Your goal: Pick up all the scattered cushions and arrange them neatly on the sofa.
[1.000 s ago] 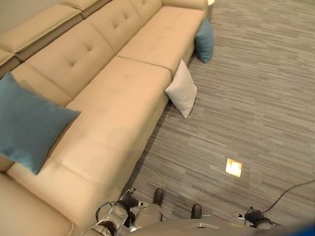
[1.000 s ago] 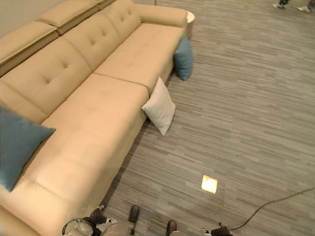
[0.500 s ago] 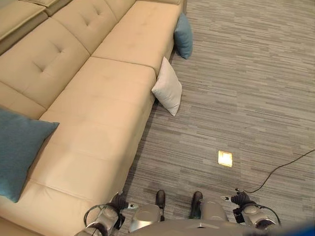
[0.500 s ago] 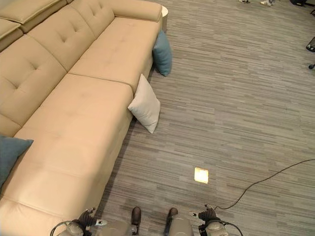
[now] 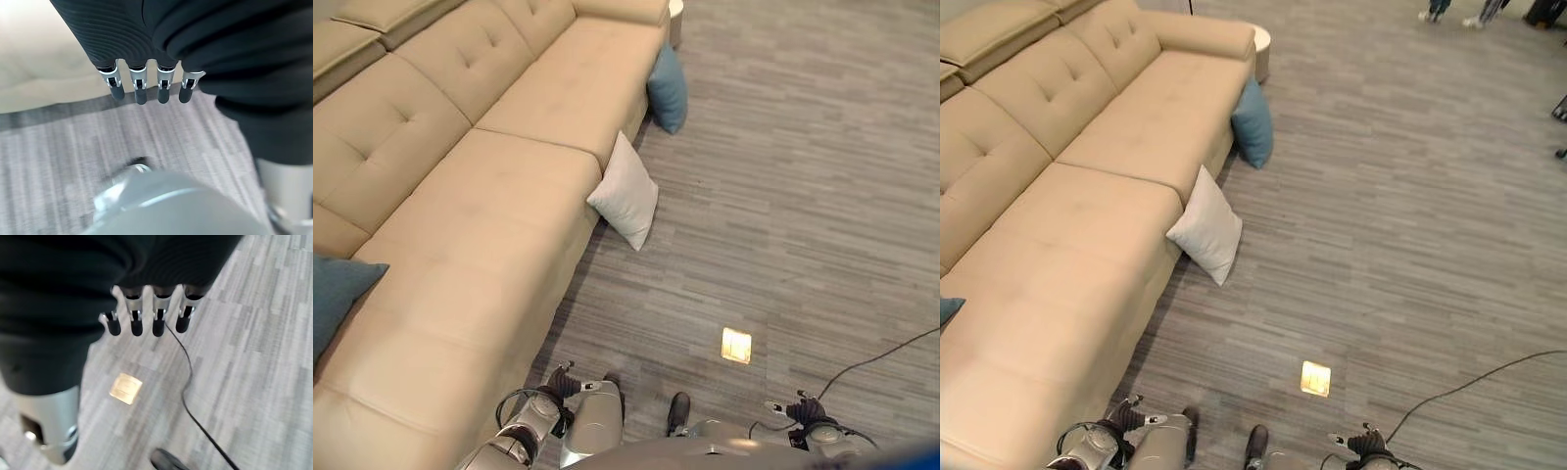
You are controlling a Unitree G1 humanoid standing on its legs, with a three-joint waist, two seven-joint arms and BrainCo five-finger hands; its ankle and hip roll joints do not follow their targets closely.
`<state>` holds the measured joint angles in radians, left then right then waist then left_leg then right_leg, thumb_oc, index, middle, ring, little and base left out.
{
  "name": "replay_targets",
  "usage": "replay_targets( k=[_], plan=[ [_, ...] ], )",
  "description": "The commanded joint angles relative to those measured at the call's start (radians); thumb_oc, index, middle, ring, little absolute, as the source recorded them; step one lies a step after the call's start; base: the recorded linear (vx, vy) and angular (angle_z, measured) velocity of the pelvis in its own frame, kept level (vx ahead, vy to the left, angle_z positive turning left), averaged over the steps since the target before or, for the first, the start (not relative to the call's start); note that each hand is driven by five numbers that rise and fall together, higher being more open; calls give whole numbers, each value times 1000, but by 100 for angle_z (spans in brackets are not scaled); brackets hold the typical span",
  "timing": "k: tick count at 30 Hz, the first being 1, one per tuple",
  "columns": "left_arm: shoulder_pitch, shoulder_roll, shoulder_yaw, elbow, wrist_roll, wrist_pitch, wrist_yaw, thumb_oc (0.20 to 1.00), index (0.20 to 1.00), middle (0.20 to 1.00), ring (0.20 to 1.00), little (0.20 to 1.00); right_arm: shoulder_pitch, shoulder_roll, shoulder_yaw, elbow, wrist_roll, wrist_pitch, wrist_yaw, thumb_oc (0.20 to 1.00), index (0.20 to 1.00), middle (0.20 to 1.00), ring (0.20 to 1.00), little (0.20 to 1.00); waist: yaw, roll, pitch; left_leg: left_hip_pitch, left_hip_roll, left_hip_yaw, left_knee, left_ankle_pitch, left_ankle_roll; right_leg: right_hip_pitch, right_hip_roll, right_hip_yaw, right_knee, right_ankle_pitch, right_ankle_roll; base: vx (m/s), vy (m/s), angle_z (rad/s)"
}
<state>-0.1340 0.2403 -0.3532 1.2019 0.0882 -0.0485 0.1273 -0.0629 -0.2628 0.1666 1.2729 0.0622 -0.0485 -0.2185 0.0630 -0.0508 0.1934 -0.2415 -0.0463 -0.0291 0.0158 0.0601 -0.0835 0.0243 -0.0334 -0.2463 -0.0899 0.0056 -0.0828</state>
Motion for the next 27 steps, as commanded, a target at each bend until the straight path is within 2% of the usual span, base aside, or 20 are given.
replay_targets(
  k=[1,3,6,8,9,10,12,14,15,16,18,20,22,24,25,27],
  plan=[
    [33,-28,-7,10,14,-1,4,1000,1000,1000,1000,1000,37,-35,23,-41,-14,-10,-15,1000,1000,1000,1000,1000,19,33,-7,40,-22,-1,96,-15,71,44,25,71,69,-49,134,282,110,-83],
    [41,-27,-3,8,8,0,-1,1000,1000,1000,1000,1000,44,-28,37,-52,-29,-6,-6,1000,1000,1000,1000,1000,22,30,-21,60,-38,-20,107,-34,86,51,23,97,114,-67,132,276,111,-95],
    [48,-27,7,2,0,0,1,1000,1000,1000,1000,1000,50,-24,43,-60,-44,-6,-6,1000,1000,1000,1000,1000,33,30,-35,92,-42,-13,91,-52,100,62,12,105,132,-78,140,180,86,-34],
    [53,-21,17,-11,-12,0,1,1000,1000,1000,1000,1000,48,-19,47,-67,-62,-3,3,1000,1000,1000,1000,1000,46,34,-48,125,-48,-6,72,-75,125,42,-8,104,222,-81,168,161,106,-14],
    [53,-21,16,-11,-12,0,1,1000,1000,1000,1000,1000,48,-19,46,-67,-62,-3,3,1000,1000,1000,1000,1000,47,33,-49,125,-48,-5,72,-75,125,41,-8,105,224,-82,168,84,75,-21],
    [54,-18,23,-18,-16,0,0,1000,1000,1000,1000,1000,45,-20,47,-69,-69,-2,6,1000,1000,1000,1000,1000,48,39,-48,137,-47,-4,68,-84,135,15,-18,102,288,-73,183,115,107,-18],
    [49,0,30,-25,-25,2,7,1000,1000,1000,1000,1000,29,-20,54,-94,-76,-4,8,1000,1000,1000,1000,1000,27,71,-18,178,-37,-11,55,-94,172,-120,-48,90,545,14,216,178,150,-28],
    [52,2,34,-20,-27,2,10,1000,1000,1000,1000,1000,30,-18,57,-99,-80,-6,8,1000,1000,1000,1000,1000,23,80,-16,199,-35,-13,41,-101,173,-150,-67,65,566,16,210,161,41,-22],
    [54,5,39,-16,-27,-1,13,1000,1000,1000,1000,1000,33,-16,60,-102,-86,-7,7,1000,1000,1000,1000,1000,21,87,-20,223,-30,-10,22,-109,169,-170,-87,27,501,1,199,397,-149,5],
    [55,0,39,0,-19,-3,10,1000,1000,1000,1000,1000,29,-15,64,-103,-92,-5,1,1000,1000,1000,1000,1000,-1,87,-16,284,-26,-10,-21,-127,157,-208,-97,-5,325,30,195,493,-206,-11],
    [56,-3,39,2,-15,-7,6,1000,1000,1000,1000,1000,33,-17,63,-101,-93,-1,3,1000,1000,1000,1000,1000,-19,87,-9,321,-22,-21,-34,-145,142,-233,-90,8,183,86,213,371,-199,-22],
    [60,-8,43,11,-11,-10,9,1000,1000,1000,1000,1000,37,-16,66,-102,-99,1,4,1000,1000,1000,1000,1000,-26,79,-16,351,-18,-32,-48,-163,132,-221,-81,44,137,114,222,318,-211,11],
    [63,-20,37,19,-10,-9,12,1000,1000,1000,1000,1000,50,-13,63,-91,-96,2,0,1000,1000,1000,1000,1000,-35,74,-35,366,6,-35,-30,-183,110,-194,-70,47,127,109,200,344,-274,26],
    [59,-27,32,19,-14,-9,7,1000,1000,1000,1000,1000,54,-12,56,-83,-84,-2,-2,1000,1000,1000,1000,1000,-35,72,-33,333,28,-25,72,-154,71,-154,-57,37,110,94,182,203,-287,59],
    [50,-31,22,9,-20,-8,3,1000,1000,1000,1000,1000,46,-12,54,-78,-65,-4,-5,1000,1000,1000,1000,1000,-24,59,-14,251,41,-6,244,-90,49,-110,-52,29,89,75,162,139,-342,42],
    [40,-32,16,-3,-29,-6,5,1000,1000,1000,1000,1000,34,-14,56,-74,-53,-7,-12,1000,1000,1000,1000,1000,-5,43,9,156,44,-4,412,-47,52,-71,-48,22,72,59,137,127,-290,23]
  ],
)
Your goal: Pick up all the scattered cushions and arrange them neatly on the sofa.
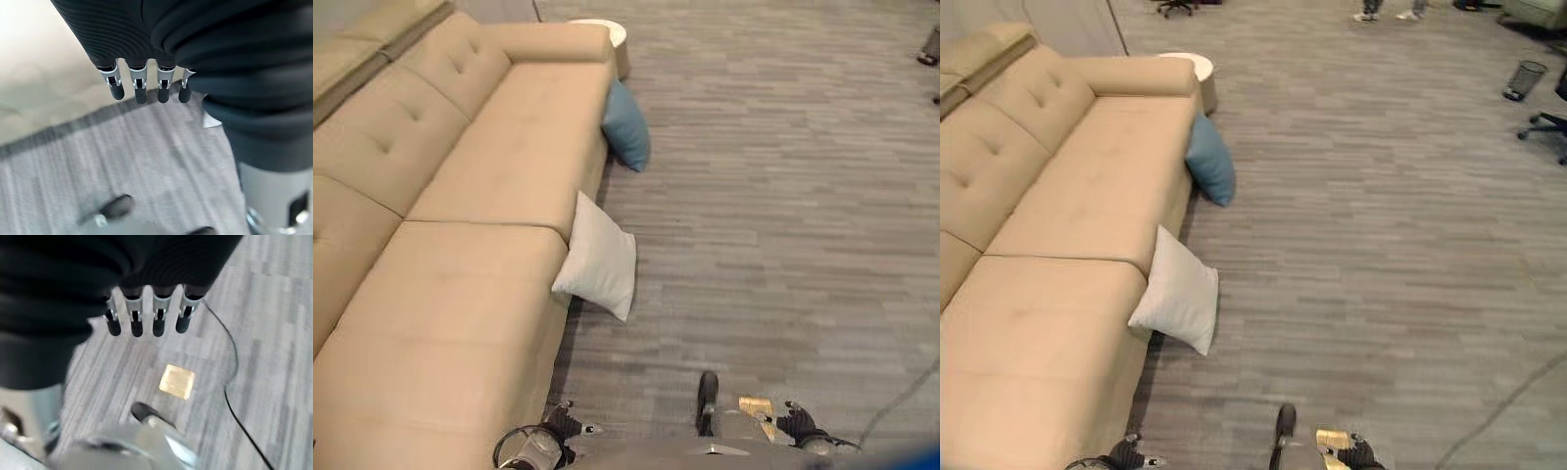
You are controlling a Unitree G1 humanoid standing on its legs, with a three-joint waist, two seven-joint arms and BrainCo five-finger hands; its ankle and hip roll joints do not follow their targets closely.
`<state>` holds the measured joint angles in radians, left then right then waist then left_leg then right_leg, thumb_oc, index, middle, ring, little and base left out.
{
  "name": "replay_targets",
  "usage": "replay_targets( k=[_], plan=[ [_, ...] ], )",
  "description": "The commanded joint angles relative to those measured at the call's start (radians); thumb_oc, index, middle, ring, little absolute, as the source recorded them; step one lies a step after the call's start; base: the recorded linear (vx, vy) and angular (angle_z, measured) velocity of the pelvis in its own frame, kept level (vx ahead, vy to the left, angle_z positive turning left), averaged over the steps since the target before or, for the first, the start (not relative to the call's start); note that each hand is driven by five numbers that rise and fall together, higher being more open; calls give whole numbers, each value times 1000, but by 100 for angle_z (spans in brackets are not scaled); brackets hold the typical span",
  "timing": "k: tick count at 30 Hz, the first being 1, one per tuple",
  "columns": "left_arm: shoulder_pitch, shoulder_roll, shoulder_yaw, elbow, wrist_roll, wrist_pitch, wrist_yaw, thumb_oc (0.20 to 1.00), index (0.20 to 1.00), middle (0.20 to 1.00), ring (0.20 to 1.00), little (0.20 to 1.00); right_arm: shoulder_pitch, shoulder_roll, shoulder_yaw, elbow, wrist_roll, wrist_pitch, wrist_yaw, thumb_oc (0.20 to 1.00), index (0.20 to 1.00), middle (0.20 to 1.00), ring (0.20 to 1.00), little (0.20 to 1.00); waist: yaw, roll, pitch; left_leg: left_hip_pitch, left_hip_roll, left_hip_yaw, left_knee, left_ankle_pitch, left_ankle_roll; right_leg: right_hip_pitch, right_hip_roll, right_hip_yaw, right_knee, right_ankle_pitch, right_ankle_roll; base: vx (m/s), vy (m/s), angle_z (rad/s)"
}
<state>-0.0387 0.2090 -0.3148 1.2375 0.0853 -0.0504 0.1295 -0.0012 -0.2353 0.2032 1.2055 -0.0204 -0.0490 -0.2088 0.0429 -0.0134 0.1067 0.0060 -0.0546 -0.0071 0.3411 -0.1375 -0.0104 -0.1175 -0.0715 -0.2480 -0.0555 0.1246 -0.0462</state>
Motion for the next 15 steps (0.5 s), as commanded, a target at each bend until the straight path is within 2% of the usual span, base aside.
replay_targets(
  k=[1,3,4,6,8,9,10,11,12,15],
  plan=[
    [-57,2,-22,-43,-31,-3,4,1000,1000,1000,1000,1000,-37,-40,18,-7,31,-5,-27,1000,1000,1000,1000,1000,23,0,102,-128,61,-20,154,165,-18,86,-7,24,35,-70,89,151,-221,0],
    [-59,5,-32,-52,-31,2,7,1000,1000,1000,1000,1000,-40,-42,14,-6,31,4,-35,1000,1000,1000,1000,1000,35,-11,111,-186,84,6,209,172,-12,113,-8,22,30,-90,78,221,-175,-5],
    [-57,-4,-39,-39,-29,5,9,1000,1000,1000,1000,1000,-43,-43,23,-8,26,3,-40,1000,1000,1000,1000,1000,46,-13,101,-219,35,1,150,123,2,133,1,30,25,-104,83,321,-102,12],
    [-50,-11,-41,-24,-25,4,7,1000,1000,1000,1000,1000,-41,-48,26,-4,16,1,-42,1000,1000,1000,1000,1000,55,-7,91,-205,1,-11,42,90,8,157,10,38,16,-118,95,325,-42,6],
    [-43,-15,-37,-15,-22,3,5,1000,1000,1000,1000,1000,-38,-51,27,-3,10,0,-45,1000,1000,1000,1000,1000,60,2,79,-210,-15,-10,-98,119,2,180,30,42,6,-134,101,325,-14,-12],
    [-39,-16,-37,-11,-15,3,1,1000,1000,1000,1000,1000,-36,-51,28,-4,8,1,-47,1000,1000,1000,1000,1000,68,16,71,-218,-19,1,-205,190,-4,209,55,51,0,-151,102,454,-31,-2],
    [-31,-8,-41,-16,-1,-3,-16,1000,1000,1000,1000,1000,-75,-89,-2,18,40,0,-52,1000,1000,1000,1000,1000,91,21,66,-240,-24,18,-250,244,-8,243,75,60,-1,-169,97,560,-15,-10],
    [-6,-12,-22,-9,16,-5,-9,1000,1000,1000,1000,1000,-46,-92,7,6,40,-24,-17,1000,1000,1000,1000,1000,108,14,60,-242,-23,26,-265,241,-3,262,87,91,20,-197,95,471,-5,-16],
    [-1,-12,-18,-4,20,1,-9,1000,1000,1000,1000,1000,-41,-81,10,5,32,-19,-17,1000,1000,1000,1000,1000,113,10,54,-231,-27,21,-263,233,7,268,85,101,34,-209,96,402,36,-34],
    [10,-11,-8,4,23,8,-13,1000,1000,1000,1000,1000,-20,-62,25,7,-5,-15,-7,1000,1000,1000,1000,1000,122,-3,21,-182,-49,14,-259,188,46,270,51,104,134,-222,127,319,93,-58]
  ],
)
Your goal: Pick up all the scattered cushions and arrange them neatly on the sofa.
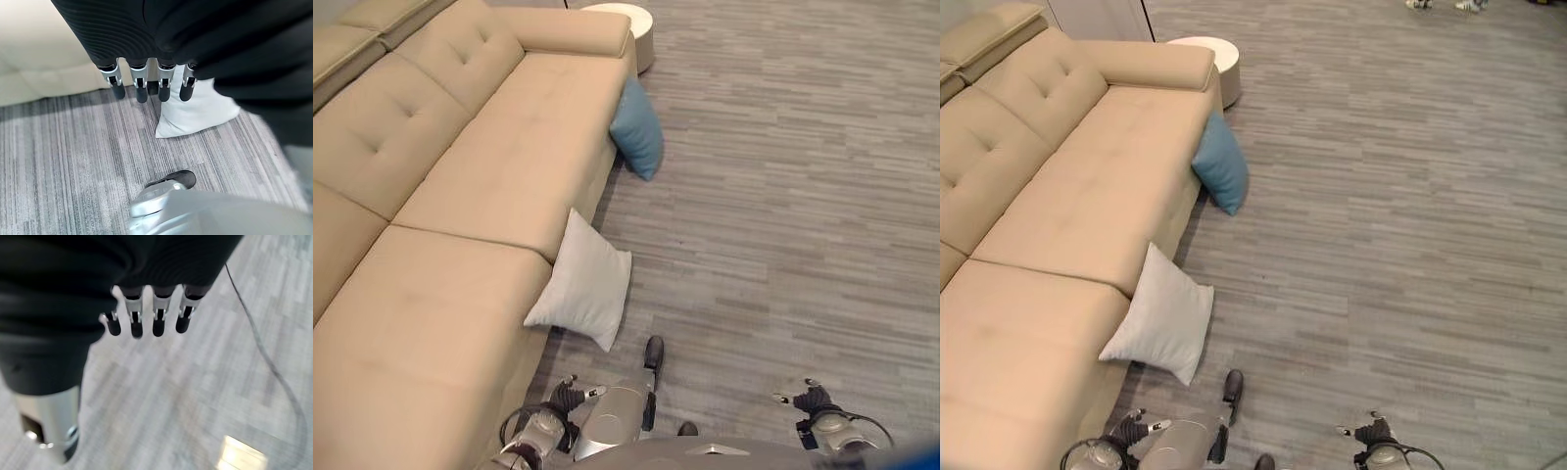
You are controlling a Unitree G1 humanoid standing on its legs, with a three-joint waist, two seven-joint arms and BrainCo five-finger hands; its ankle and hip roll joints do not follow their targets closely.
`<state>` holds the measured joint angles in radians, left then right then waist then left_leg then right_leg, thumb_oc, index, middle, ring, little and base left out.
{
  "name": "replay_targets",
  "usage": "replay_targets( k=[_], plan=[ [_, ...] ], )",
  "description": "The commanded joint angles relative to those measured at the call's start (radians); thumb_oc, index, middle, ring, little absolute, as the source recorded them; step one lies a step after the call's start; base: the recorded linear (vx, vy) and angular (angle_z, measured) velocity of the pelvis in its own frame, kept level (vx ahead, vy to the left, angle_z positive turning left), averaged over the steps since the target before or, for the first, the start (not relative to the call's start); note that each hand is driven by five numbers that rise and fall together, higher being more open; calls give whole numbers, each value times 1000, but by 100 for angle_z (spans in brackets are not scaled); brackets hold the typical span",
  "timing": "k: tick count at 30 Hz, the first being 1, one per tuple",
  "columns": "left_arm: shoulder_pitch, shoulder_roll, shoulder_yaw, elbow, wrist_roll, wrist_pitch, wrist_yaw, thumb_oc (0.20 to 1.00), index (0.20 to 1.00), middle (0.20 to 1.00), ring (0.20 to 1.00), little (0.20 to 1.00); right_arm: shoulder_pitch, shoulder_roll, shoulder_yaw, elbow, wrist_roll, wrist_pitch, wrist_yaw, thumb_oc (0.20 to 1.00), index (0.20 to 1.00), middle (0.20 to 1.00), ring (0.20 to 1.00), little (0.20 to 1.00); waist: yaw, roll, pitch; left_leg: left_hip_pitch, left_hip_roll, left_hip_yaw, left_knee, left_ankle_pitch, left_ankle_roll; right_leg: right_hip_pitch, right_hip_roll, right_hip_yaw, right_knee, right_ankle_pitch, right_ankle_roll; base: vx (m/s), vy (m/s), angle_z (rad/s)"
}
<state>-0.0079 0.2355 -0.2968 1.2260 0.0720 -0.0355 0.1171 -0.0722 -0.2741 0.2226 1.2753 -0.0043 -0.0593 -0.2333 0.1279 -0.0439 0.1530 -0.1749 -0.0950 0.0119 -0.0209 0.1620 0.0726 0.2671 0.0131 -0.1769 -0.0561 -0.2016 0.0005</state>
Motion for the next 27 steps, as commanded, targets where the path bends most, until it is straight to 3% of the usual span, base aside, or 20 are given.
replay_targets(
  k=[1,4,6,7,8,11,12,14,15,19,22,23,25,27],
  plan=[
    [-20,-34,-23,16,34,-7,-3,1000,1000,1000,1000,1000,49,-22,6,-64,-29,-4,25,1000,1000,1000,1000,1000,42,28,-31,15,-11,-6,97,-125,-27,-127,-43,26,188,113,96,209,119,-22],
    [-20,-22,-15,-3,26,-7,-5,1000,1000,1000,1000,1000,40,-24,14,-69,-45,-4,34,1000,1000,1000,1000,1000,35,46,-22,68,-20,-22,99,-158,13,-230,-84,25,432,223,145,153,104,-25],
    [-21,-11,-14,-6,20,-9,1,1000,1000,1000,1000,1000,29,-24,19,-76,-47,-3,42,1000,1000,1000,1000,1000,21,72,-13,108,-9,-42,94,-174,29,-312,-94,21,570,260,147,154,86,10],
    [-20,-7,-13,-12,13,-10,4,1000,1000,1000,1000,1000,26,-24,21,-78,-45,-4,42,1000,1000,1000,1000,1000,11,81,-9,127,-8,-53,90,-183,32,-342,-112,3,590,252,140,253,32,29],
    [-22,-4,-11,-18,4,-13,7,1000,1000,1000,1000,1000,25,-22,26,-77,-47,-5,43,1000,1000,1000,1000,1000,-1,92,-7,159,-4,-73,76,-196,30,-382,-134,-21,528,226,119,276,-35,27],
    [-24,-3,-13,-15,4,-21,8,1000,1000,1000,1000,1000,18,-23,32,-78,-46,-6,45,1000,1000,1000,1000,1000,-20,97,1,194,1,-98,62,-210,20,-409,-126,-14,432,201,106,232,-109,33],
    [-28,-2,-21,-15,9,-24,8,1000,1000,1000,1000,1000,14,-22,28,-79,-30,-9,46,1000,1000,1000,1000,1000,-43,84,6,214,-8,-130,62,-225,11,-441,-103,81,293,228,113,274,-179,69],
    [-50,-2,-43,-12,19,-29,8,1000,1000,1000,1000,1000,10,-25,24,-79,-1,-14,50,1000,1000,1000,1000,1000,-77,76,14,252,-9,-197,53,-246,-4,-480,-37,270,204,271,128,357,-244,80],
    [-63,-2,-52,-9,31,-30,7,1000,1000,1000,1000,1000,20,-26,23,-79,-1,-16,48,1000,1000,1000,1000,1000,-85,70,14,257,-10,-217,59,-256,-12,-455,-46,273,175,276,124,252,-222,125],
    [-64,-25,-65,-8,19,-31,16,1000,1000,1000,1000,1000,19,-27,27,-62,16,-17,41,1000,1000,1000,1000,1000,-86,51,0,212,35,-253,96,-244,-67,-375,-68,158,104,261,91,126,-307,192],
    [-68,-31,-58,-5,-3,-28,19,1000,1000,1000,1000,1000,20,-38,19,-56,19,-22,35,1000,1000,1000,1000,1000,-77,36,9,152,55,-186,139,-234,-79,-331,-88,70,76,242,75,14,-182,116],
    [-67,-32,-53,-7,-9,-28,18,1000,1000,1000,1000,1000,20,-38,19,-56,19,-22,33,1000,1000,1000,1000,1000,-74,35,9,145,60,-155,143,-236,-78,-321,-91,44,67,237,74,-57,-116,103],
    [-60,-39,-50,-1,-10,-29,15,1000,1000,1000,1000,1000,23,-37,5,-54,30,-24,30,1000,1000,1000,1000,1000,-73,33,14,133,91,1,149,-234,-80,-282,-105,-47,51,218,71,-96,-97,131],
    [-61,-39,-53,-2,-5,-28,10,1000,1000,1000,1000,1000,25,-30,-4,-54,41,-23,32,1000,1000,1000,1000,1000,-83,28,13,121,108,85,151,-227,-80,-269,-116,-106,40,215,72,-96,-49,187]
  ],
)
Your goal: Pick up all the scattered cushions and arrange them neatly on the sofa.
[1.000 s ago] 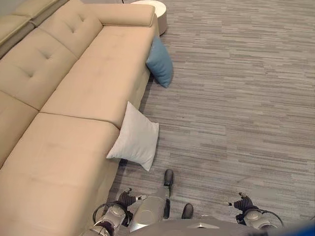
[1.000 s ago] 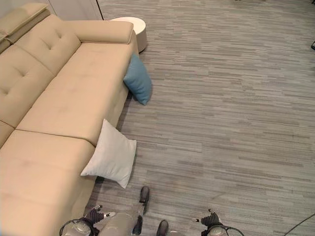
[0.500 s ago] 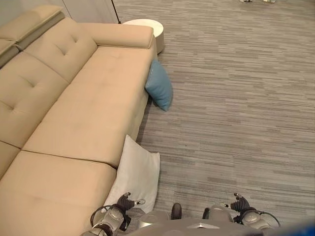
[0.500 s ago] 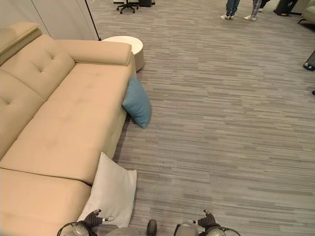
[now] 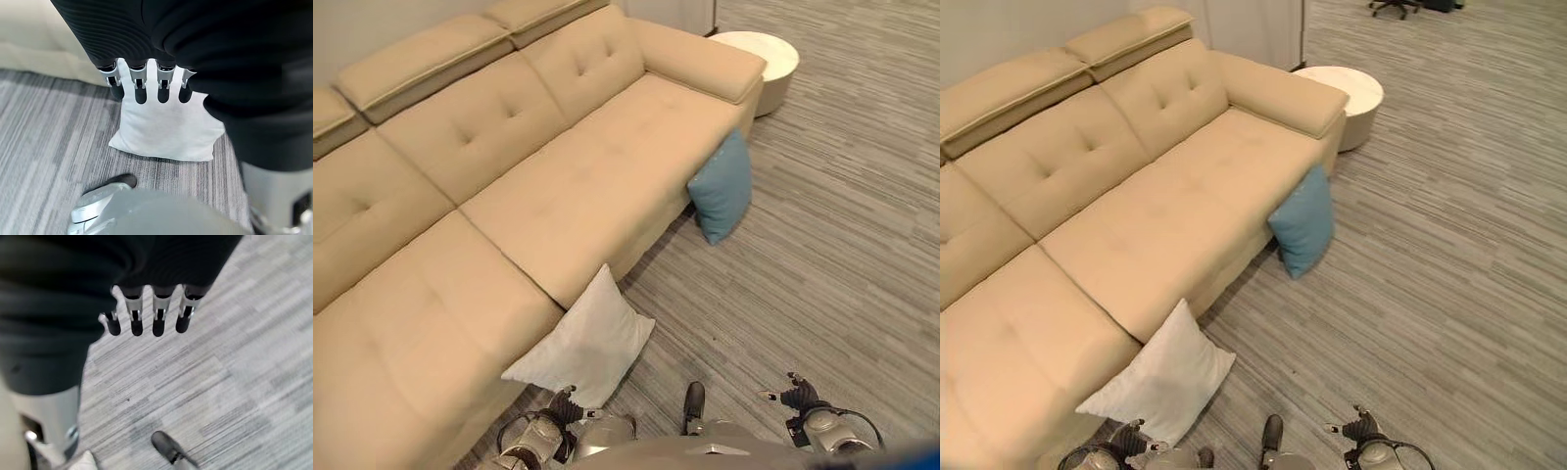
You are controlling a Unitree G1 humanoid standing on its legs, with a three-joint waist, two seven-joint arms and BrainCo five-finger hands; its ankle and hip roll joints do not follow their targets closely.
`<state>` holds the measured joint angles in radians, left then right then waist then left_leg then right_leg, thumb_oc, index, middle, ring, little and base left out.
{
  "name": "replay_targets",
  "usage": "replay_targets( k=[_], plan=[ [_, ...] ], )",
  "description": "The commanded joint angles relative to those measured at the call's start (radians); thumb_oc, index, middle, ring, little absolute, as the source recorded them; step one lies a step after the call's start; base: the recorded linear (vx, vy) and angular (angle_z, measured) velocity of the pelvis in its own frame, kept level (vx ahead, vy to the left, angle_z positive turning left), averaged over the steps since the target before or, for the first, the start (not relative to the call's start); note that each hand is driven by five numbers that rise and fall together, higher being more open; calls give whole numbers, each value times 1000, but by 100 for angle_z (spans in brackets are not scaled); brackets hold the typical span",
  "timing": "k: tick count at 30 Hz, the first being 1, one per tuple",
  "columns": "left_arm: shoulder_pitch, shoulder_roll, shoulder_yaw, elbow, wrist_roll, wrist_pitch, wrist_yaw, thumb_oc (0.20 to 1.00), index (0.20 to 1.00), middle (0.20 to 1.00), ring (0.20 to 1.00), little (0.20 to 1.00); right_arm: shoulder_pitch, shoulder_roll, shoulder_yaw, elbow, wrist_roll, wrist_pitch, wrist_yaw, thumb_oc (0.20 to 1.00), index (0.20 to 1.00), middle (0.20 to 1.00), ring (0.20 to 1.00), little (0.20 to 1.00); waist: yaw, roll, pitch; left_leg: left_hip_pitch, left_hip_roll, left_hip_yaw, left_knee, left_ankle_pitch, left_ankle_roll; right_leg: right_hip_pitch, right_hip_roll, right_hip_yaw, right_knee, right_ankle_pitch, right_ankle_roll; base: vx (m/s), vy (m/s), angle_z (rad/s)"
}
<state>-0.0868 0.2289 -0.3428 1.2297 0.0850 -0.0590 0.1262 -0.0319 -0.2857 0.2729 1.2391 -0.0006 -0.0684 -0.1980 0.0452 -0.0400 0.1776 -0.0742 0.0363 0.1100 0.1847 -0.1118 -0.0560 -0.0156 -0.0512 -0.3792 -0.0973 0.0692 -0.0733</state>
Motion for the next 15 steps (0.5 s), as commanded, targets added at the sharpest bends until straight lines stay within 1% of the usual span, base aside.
replay_targets(
  k=[1,2,3,4,5,7,8,9,10,11,12,13,14,15],
  plan=[
    [16,-31,-10,-9,-14,-5,-1,1000,1000,1000,1000,1000,-11,-10,-60,-17,46,-13,-3,1000,1000,1000,1000,1000,-6,25,-12,25,-12,51,-65,50,46,33,-59,44,75,-56,147,-51,-25,125],
    [16,-31,-10,-9,-14,-5,-1,1000,1000,1000,1000,1000,-12,-9,-60,-17,46,-13,-3,1000,1000,1000,1000,1000,-7,25,-12,25,-12,50,-65,50,46,34,-59,43,75,-56,147,7,17,132],
    [13,-30,-9,-9,-15,-5,-4,1000,1000,1000,1000,1000,-9,0,-62,-15,48,-12,-3,1000,1000,1000,1000,1000,-6,25,-18,32,-15,76,-87,58,46,52,-64,4,67,-57,149,63,44,129],
    [16,-31,-7,-7,-16,-4,-5,1000,1000,1000,1000,1000,-10,6,-59,-16,47,-11,-1,1000,1000,1000,1000,1000,-5,22,-20,36,-21,70,-89,60,46,65,-66,-8,68,-57,149,104,97,114],
    [22,-31,3,5,-18,-5,-7,1000,1000,1000,1000,1000,-9,17,-53,-20,40,-11,3,1000,1000,1000,1000,1000,4,20,-27,52,-27,56,-113,63,49,82,-70,-28,71,-61,153,92,99,64],
    [28,-32,10,17,-13,-3,-9,1000,1000,1000,1000,1000,-6,26,-48,-22,29,-10,7,1000,1000,1000,1000,1000,7,23,-34,72,-31,44,-149,68,54,88,-71,-41,82,-71,155,65,121,58],
    [18,-11,20,25,-13,-1,-24,1000,1000,1000,1000,1000,-8,-26,-76,11,48,14,49,1000,1000,1000,1000,1000,9,12,-43,81,-42,20,-168,72,59,88,-76,-45,96,-73,159,67,142,56],
    [20,-5,12,22,6,-2,-25,1000,1000,1000,1000,1000,-10,-11,-64,-2,33,-14,24,1000,1000,1000,1000,1000,20,15,-45,86,-51,3,-177,74,62,90,-82,-50,107,-75,160,72,250,52],
    [37,-11,16,19,5,-8,-21,1000,1000,1000,1000,1000,-4,12,-45,-18,20,-12,30,1000,1000,1000,1000,1000,23,27,-46,98,-66,-10,-196,71,75,79,-99,-48,154,-80,166,25,252,62],
    [35,-7,24,16,0,-8,-22,1000,1000,1000,1000,1000,0,11,-40,-18,-1,7,40,1000,1000,1000,1000,1000,22,29,-41,101,-70,-12,-199,69,83,63,-114,-45,197,-81,170,-5,311,38],
    [10,8,24,13,4,0,-20,1000,1000,1000,1000,1000,-33,-2,-43,-10,2,15,38,1000,1000,1000,1000,1000,27,37,-24,107,-79,-39,-199,69,97,25,-148,-39,299,-72,178,-21,210,27],
    [7,17,24,18,0,-4,-16,1000,1000,1000,1000,1000,-39,-6,-43,-25,3,6,31,1000,1000,1000,1000,1000,24,39,-15,107,-86,-66,-191,69,106,-5,-154,-8,352,-58,182,-12,175,22],
    [7,24,29,21,-1,-6,-18,1000,1000,1000,1000,1000,-40,-9,-44,-29,10,4,34,1000,1000,1000,1000,1000,19,40,-10,108,-90,-76,-188,68,110,-28,-153,29,377,-43,189,103,96,72],
    [11,29,43,26,-18,-11,-16,1000,1000,1000,1000,1000,-44,-7,-36,-30,28,0,43,1000,1000,1000,1000,1000,8,35,-21,117,-112,-136,-185,67,116,-61,-68,192,316,-62,176,134,46,76]
  ],
)
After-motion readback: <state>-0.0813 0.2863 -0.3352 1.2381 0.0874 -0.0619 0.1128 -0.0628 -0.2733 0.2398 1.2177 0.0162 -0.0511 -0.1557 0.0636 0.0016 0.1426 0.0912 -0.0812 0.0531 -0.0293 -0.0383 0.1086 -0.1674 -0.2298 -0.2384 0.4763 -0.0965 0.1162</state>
